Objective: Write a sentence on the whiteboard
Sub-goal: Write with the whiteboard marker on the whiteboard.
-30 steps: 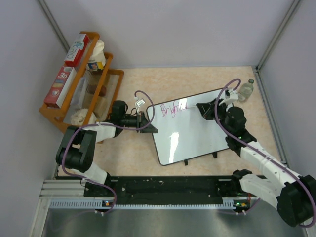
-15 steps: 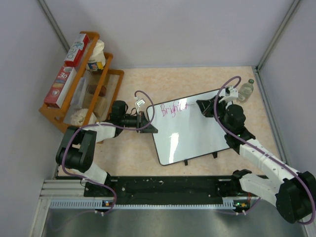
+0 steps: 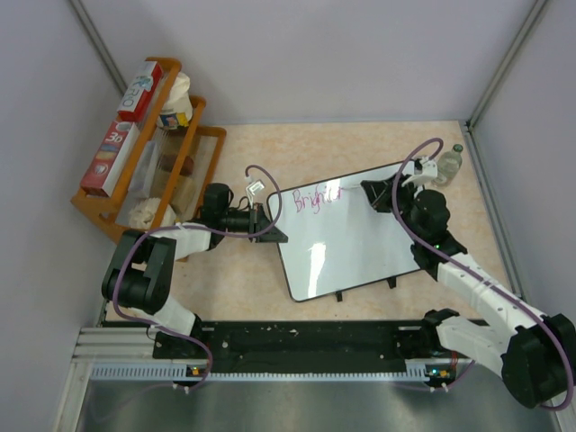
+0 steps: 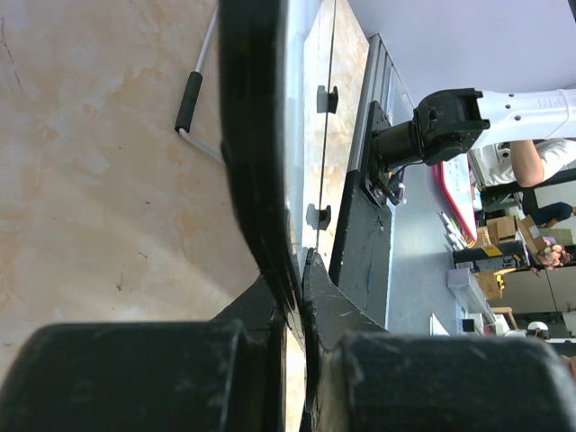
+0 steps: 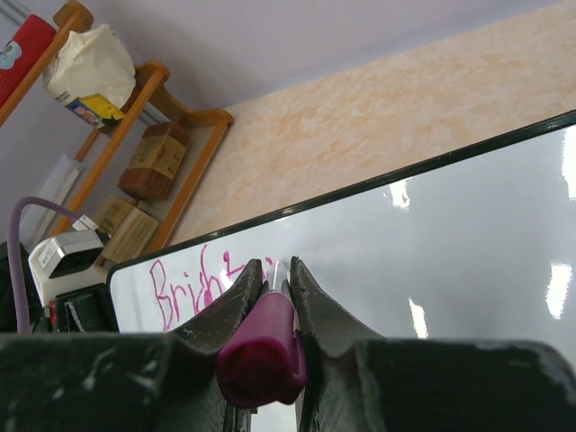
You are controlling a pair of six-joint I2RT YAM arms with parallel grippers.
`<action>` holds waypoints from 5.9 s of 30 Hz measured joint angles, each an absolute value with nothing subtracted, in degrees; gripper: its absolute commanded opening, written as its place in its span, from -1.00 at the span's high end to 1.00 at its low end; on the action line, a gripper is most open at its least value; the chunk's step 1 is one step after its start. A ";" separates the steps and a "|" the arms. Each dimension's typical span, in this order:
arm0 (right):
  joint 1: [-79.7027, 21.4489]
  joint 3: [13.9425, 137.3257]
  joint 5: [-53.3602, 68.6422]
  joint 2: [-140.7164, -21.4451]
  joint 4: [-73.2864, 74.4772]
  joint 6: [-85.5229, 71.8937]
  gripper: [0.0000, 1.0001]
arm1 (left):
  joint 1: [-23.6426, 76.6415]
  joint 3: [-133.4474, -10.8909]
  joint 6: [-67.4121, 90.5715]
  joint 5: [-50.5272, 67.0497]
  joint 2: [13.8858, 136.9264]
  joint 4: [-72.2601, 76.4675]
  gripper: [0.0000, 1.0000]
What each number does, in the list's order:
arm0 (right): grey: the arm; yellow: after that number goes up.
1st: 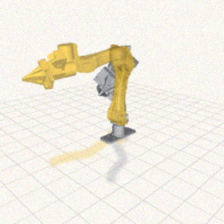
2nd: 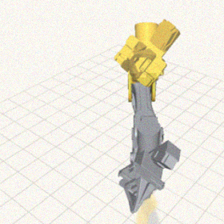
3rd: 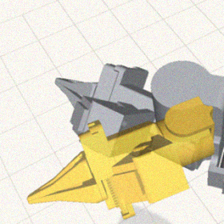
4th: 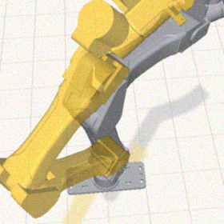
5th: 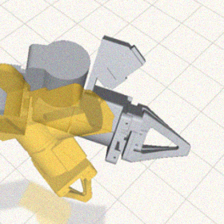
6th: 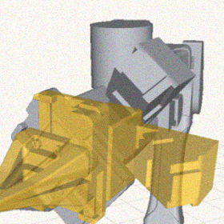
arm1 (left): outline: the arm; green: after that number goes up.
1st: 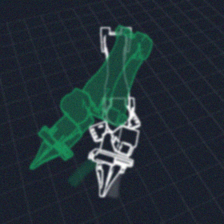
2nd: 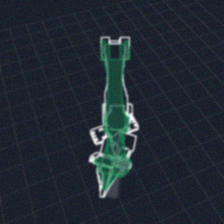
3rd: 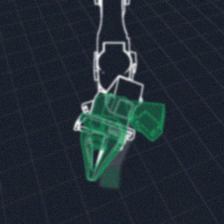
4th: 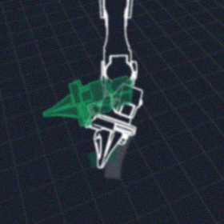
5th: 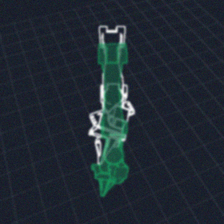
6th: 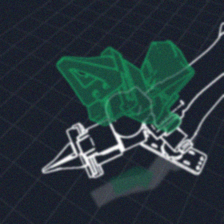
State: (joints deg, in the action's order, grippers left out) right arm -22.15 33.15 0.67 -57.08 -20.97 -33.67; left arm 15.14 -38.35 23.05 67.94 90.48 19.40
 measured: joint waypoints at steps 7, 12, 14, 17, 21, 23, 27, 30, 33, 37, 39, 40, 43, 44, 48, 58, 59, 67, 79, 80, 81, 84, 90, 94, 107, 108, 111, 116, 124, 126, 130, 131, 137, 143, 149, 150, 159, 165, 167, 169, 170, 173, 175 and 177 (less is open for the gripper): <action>-22.00 33.15 0.67 -56.90 -20.75 -33.67 1.00 | 15.14 -38.35 23.05 67.94 90.48 19.38 1.00; -21.96 33.10 0.67 -56.12 -19.88 -33.61 1.00 | 15.14 -38.35 23.03 68.03 90.48 19.42 1.00; -21.93 33.01 0.64 -55.79 -19.62 -33.52 1.00 | 15.14 -38.35 23.03 68.07 90.50 19.44 1.00; -21.93 32.67 0.64 -55.31 -19.33 -33.52 1.00 | 15.14 -38.35 23.03 68.07 90.50 19.44 1.00; -21.85 32.32 0.69 -54.98 -19.18 -33.65 1.00 | 15.14 -38.35 23.03 68.07 90.50 19.42 1.00; -21.85 32.32 0.69 -54.76 -19.11 -33.67 1.00 | 15.14 -38.35 23.03 68.10 90.48 19.46 1.00; -21.85 32.32 0.80 -54.26 -18.65 -33.91 1.00 | 15.14 -38.35 22.98 68.12 90.48 19.49 1.00; -21.82 32.34 0.95 -52.97 -17.63 -34.20 1.00 | 15.14 -38.35 22.96 68.14 90.48 19.55 1.00; -21.80 32.34 1.10 -51.03 -16.82 -34.33 1.00 | 15.14 -38.35 22.96 68.16 90.48 19.59 1.00; -21.56 32.36 1.13 -48.34 -15.66 -34.30 1.00 | 15.14 -38.35 22.96 68.16 90.48 19.62 1.00; -21.56 32.36 1.15 -47.16 -15.05 -34.30 1.00 | 15.14 -38.35 22.94 68.16 90.48 19.62 1.00; -21.54 32.34 1.15 -46.72 -14.85 -34.30 1.00 | 15.14 -38.35 22.94 68.16 90.48 19.62 1.00; -20.97 32.34 1.63 -46.04 -14.20 -34.33 1.00 | 15.14 -38.35 22.94 68.16 90.48 19.62 1.00; -20.64 32.34 1.87 -46.02 -13.91 -34.35 1.00 | 15.14 -38.35 22.94 68.16 90.48 19.62 1.00; -19.25 32.32 3.20 -46.00 -13.17 -34.70 1.00 | 15.14 -38.35 22.94 68.16 90.48 19.64 1.00; -17.67 32.23 5.45 -46.00 -12.34 -34.81 1.00 | 15.14 -38.35 22.94 68.14 90.48 19.64 1.00; -17.56 32.23 5.74 -46.00 -12.34 -34.81 1.00 | 15.14 -38.35 22.94 68.14 90.48 19.64 1.00; -17.34 32.23 6.70 -46.02 -12.34 -34.81 1.00 | 15.14 -38.35 22.94 68.14 90.48 19.66 1.00; -17.32 32.23 7.64 -46.02 -12.34 -34.76 1.00 | 15.14 -38.11 22.94 68.14 90.45 20.27 1.00; -17.32 32.23 7.68 -46.02 -12.32 -34.76 1.00 | 15.14 -38.09 22.94 68.14 90.45 20.32 1.00; -17.32 32.23 7.70 -46.02 -12.32 -34.76 1.00 | 15.14 -38.06 22.94 68.14 90.45 20.34 1.00; -17.32 32.23 7.77 -46.02 -12.32 -34.76 1.00 | 15.14 -38.06 22.94 68.16 90.45 20.40 1.00; -17.30 32.10 8.03 -45.74 -12.36 -34.79 1.00 | 15.14 -38.02 22.94 68.16 90.45 20.51 1.00; -17.23 31.22 8.12 -45.28 -12.38 -35.00 1.00 | 15.14 -38.00 22.96 68.16 90.45 20.53 1.00; -17.10 30.72 8.29 -45.06 -12.32 -35.18 1.00 | 15.14 -37.80 22.96 68.12 90.11 20.60 1.00; -17.10 30.74 8.29 -45.06 -12.32 -35.18 1.00 | 15.14 -37.80 22.96 68.12 90.11 20.60 1.00; -17.10 30.74 8.32 -45.06 -12.29 -35.16 1.00 | 15.14 -37.69 22.96 68.12 90.08 20.84 1.00; -17.10 30.76 8.29 -44.99 -11.40 -35.00 1.00 | 15.14 -37.67 22.96 68.12 90.08 20.97 1.00; -17.10 31.18 8.27 -46.28 -9.65 -34.52 1.00 | 15.14 -37.65 22.96 68.14 90.08 20.99 1.00; -17.10 31.66 8.27 -46.85 -9.43 -34.46 1.00 | 15.14 -37.65 22.96 68.12 90.08 21.02 1.00; -17.10 33.54 8.19 -47.94 -9.37 -33.87 1.00 | 15.14 -37.65 22.96 68.14 90.08 21.02 1.00; -17.10 34.06 8.05 -48.21 -9.52 -33.69 1.00 | 15.14 -37.65 22.96 68.14 90.08 21.02 1.00; -17.10 36.18 7.77 -50.17 -10.96 -33.41 1.00 | 15.14 -37.63 22.98 68.14 90.08 21.06 1.00; -17.08 36.95 5.96 -52.31 -11.07 -32.21 1.00 | 15.14 -37.43 23.00 68.16 90.08 21.65 1.00; -17.08 36.97 4.58 -54.61 -11.57 -31.64 1.00 | 15.14 -37.28 23.53 68.10 90.08 21.91 1.00; -17.08 36.97 4.56 -54.89 -11.79 -31.64 1.00 | 15.14 -37.26 23.68 68.07 90.08 21.91 1.00; -17.08 37.17 4.03 -56.18 -12.80 -31.53 1.00 | 15.14 -37.10 24.47 67.68 90.08 21.87 1.00; -17.08 37.17 2.79 -55.99 -12.60 -30.81 1.00 | 15.14 -37.10 24.62 67.64 90.08 21.87 1.00; -17.08 37.17 2.04 -55.79 -12.49 -30.35 1.00 | 15.14 -37.10 24.71 67.61 90.08 21.87 1.00; -17.08 37.17 1.37 -55.59 -12.38 -29.89 1.00 | 15.14 -37.10 24.73 67.59 90.08 21.85 1.00; -17.08 37.17 1.04 -55.48 -12.36 -29.65 1.00 | 15.14 -37.10 24.73 67.59 90.08 21.87 1.00; -17.08 37.17 0.14 -55.27 -12.34 -29.32 1.00 | 15.14 -37.10 24.73 67.61 90.08 21.87 1.00; -17.08 37.17 -0.21 -55.11 -12.32 -29.10 1.00 | 15.14 -37.10 24.73 67.61 90.08 21.87 1.00; -17.08 37.17 -0.27 -55.02 -12.32 -29.10 1.00 | 15.14 -37.10 24.73 67.61 90.08 21.87 1.00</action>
